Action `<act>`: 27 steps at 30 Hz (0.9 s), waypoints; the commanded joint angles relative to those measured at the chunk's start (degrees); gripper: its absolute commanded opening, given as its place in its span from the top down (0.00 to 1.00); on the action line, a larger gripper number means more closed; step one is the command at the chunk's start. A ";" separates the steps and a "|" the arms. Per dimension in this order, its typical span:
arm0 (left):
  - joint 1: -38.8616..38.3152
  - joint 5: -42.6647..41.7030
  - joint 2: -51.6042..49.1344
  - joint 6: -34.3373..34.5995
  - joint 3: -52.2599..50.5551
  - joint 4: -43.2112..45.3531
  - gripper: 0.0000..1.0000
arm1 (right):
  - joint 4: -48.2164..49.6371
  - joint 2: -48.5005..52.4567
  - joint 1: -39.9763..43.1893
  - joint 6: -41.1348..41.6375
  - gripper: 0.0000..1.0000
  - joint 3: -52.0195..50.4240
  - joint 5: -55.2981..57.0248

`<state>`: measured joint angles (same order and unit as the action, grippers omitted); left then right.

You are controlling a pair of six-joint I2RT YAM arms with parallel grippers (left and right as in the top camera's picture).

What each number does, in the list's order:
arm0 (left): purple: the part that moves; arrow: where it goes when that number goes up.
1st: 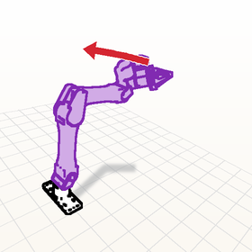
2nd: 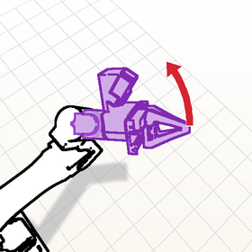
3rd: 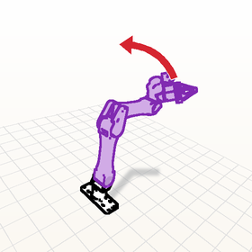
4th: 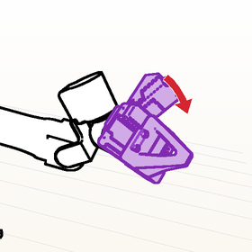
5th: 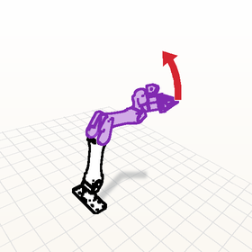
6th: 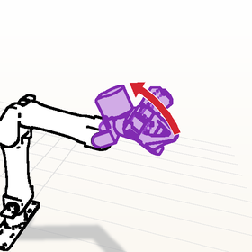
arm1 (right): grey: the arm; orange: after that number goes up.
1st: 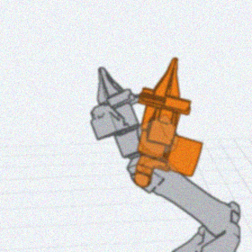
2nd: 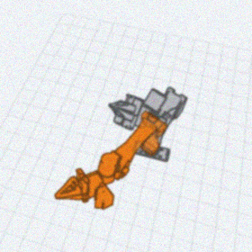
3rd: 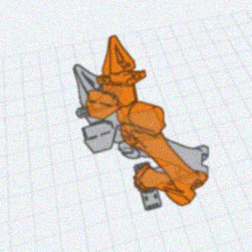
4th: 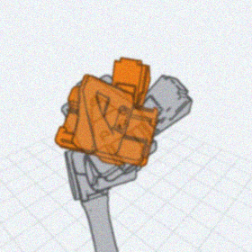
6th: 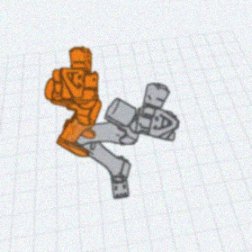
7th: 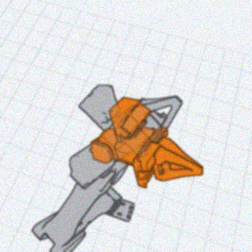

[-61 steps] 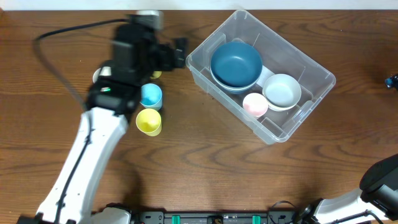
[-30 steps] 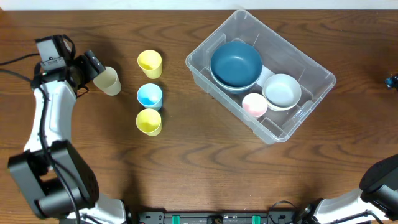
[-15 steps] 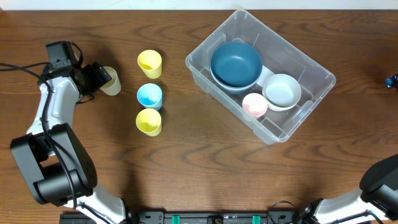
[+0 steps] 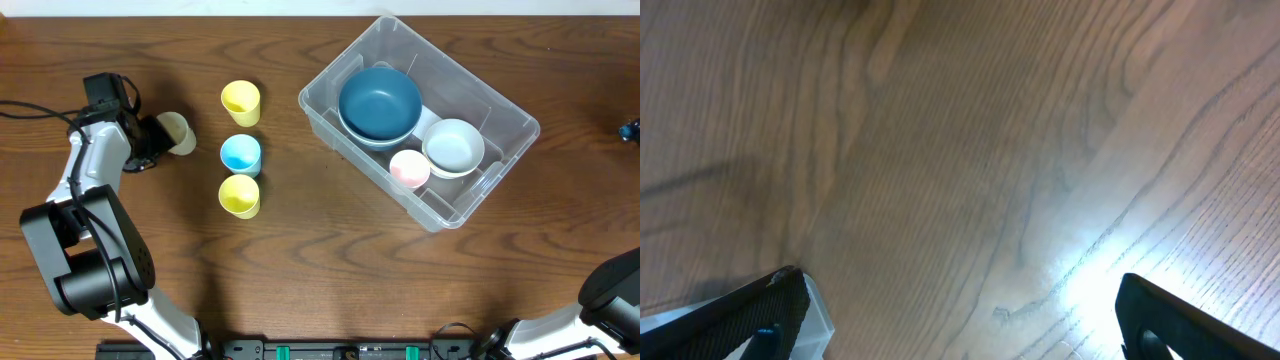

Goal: Pack container
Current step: 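Grasp the cream cup rim with the left gripper and lift, then carry the cream cup into the bin and lower onto the pink cup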

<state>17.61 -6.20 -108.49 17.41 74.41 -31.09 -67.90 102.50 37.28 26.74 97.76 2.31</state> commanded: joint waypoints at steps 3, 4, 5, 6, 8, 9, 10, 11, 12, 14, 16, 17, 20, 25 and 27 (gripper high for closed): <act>-0.04 -0.66 -0.44 0.48 0.42 0.33 0.81 | -0.02 0.11 0.28 0.66 0.01 -0.26 0.28; -0.04 -0.70 -0.42 0.48 0.42 0.50 0.89 | -0.02 0.11 0.28 0.63 0.01 -0.26 0.26; -0.04 -0.70 -0.37 0.46 0.46 0.66 0.94 | -0.02 0.11 0.28 0.63 0.01 -0.26 0.26; -0.04 -0.87 -0.26 0.46 0.52 0.72 0.94 | -0.02 0.11 0.28 0.63 0.01 -0.26 0.26; -0.07 -1.03 0.22 0.46 0.68 1.09 0.94 | -0.02 0.11 0.28 0.66 0.01 -0.26 0.26; -0.04 -1.18 0.57 0.44 0.74 1.27 0.94 | -0.02 0.11 0.28 0.63 0.01 -0.26 0.26; -0.07 -1.53 1.18 0.44 0.85 1.44 0.94 | -0.02 0.11 0.28 0.63 0.01 -0.26 0.28; -0.04 -1.97 1.97 0.37 1.05 1.64 0.94 | -0.02 0.11 0.28 0.63 0.01 -0.26 0.26; -0.04 -2.23 2.80 0.24 1.27 1.79 0.94 | -0.02 0.11 0.28 0.63 0.01 -0.26 0.26; -0.07 -2.54 5.14 0.24 2.12 1.75 0.94 | -0.02 0.11 0.28 0.63 0.01 -0.26 0.26; -0.17 -4.81 8.09 -0.22 3.21 1.38 0.94 | -0.02 0.11 0.28 0.63 0.01 -0.26 0.26; -0.33 -8.07 10.43 -1.20 4.02 1.31 0.94 | -0.02 0.11 0.28 0.63 0.01 -0.26 0.26; -1.79 -15.58 16.72 -1.77 5.05 1.36 0.94 | -0.02 0.11 0.28 0.63 0.01 -0.26 0.28; -12.59 -18.45 28.24 -4.94 5.11 0.92 0.94 | -0.02 0.11 0.28 0.63 0.01 -0.26 0.26; -19.54 -17.99 31.12 -7.39 5.11 1.01 0.94 | -0.02 0.11 0.28 0.63 0.01 -0.26 0.28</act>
<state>5.37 -20.82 -80.49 14.48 79.05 -29.69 -67.90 102.50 37.28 26.74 97.76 2.35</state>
